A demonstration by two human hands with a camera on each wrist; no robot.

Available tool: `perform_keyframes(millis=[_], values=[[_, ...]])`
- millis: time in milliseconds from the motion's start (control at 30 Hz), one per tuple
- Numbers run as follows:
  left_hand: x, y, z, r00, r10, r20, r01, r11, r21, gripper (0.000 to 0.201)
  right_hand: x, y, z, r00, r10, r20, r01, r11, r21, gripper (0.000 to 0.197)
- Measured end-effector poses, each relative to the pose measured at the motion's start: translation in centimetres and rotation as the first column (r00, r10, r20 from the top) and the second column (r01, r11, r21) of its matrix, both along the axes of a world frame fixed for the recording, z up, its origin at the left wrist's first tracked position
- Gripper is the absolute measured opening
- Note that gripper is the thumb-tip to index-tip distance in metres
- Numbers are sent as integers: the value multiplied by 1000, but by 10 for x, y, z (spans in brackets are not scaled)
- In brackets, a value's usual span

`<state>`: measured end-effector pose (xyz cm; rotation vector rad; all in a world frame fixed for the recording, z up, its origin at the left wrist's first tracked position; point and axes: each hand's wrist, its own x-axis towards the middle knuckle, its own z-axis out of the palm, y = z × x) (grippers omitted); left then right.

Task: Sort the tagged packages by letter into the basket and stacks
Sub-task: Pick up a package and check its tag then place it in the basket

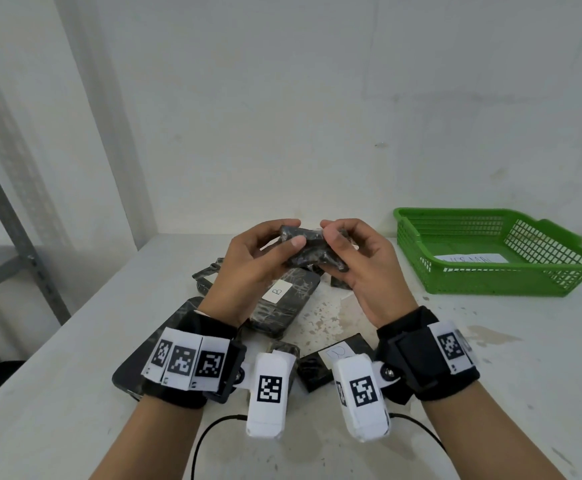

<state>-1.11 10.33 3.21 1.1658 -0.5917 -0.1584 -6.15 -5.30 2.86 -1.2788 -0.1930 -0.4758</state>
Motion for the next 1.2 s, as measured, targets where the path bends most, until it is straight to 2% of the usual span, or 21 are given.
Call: perform_keyframes(millis=[167, 333, 433, 567, 700, 833, 967, 1067, 1133, 1200], values=[[2, -3, 0, 1000, 12, -6, -12, 1000, 4, 34, 2, 2, -3, 996, -90, 15, 90, 996, -21, 22], [2, -3, 1, 1000, -4, -3, 4, 1000, 5, 44, 0, -1, 0, 1000, -14, -7, 14, 1000, -15, 29], [5, -4, -1, 1000, -2, 11, 2, 1000, 27, 40, -1, 0, 0, 998, -55, 11, 55, 996, -73, 36], [8, -4, -2, 999, -38, 22, 37, 998, 47, 39, -1, 2, -4, 996, -87, 20, 88, 995, -56, 32], [8, -4, -1, 998, -50, 31, 48, 997, 59, 42, 0, -4, -4, 1000, -1, 23, 1, 1000, -19, 29], [9, -3, -3, 998, -37, 46, 34, 998, 56, 39, 2, -5, -6, 1000, -9, 19, 10, 998, -58, 28], [11, -3, -8, 998, -41, 39, 41, 999, 12, 47, 4, -12, -7, 992, 106, -70, -106, 994, -4, 26], [14, -4, -12, 999, -34, 33, 35, 999, -23, 47, 10, -15, -8, 985, -3, -171, 2, 1000, -4, 30], [16, -5, -15, 998, -48, 46, 49, 999, -22, 48, 14, -18, -9, 962, -39, -270, 40, 999, -1, 41], [19, -4, -18, 994, -83, 70, 82, 996, 19, 54, 16, -20, -10, 937, 28, -347, -17, 999, 33, 55]])
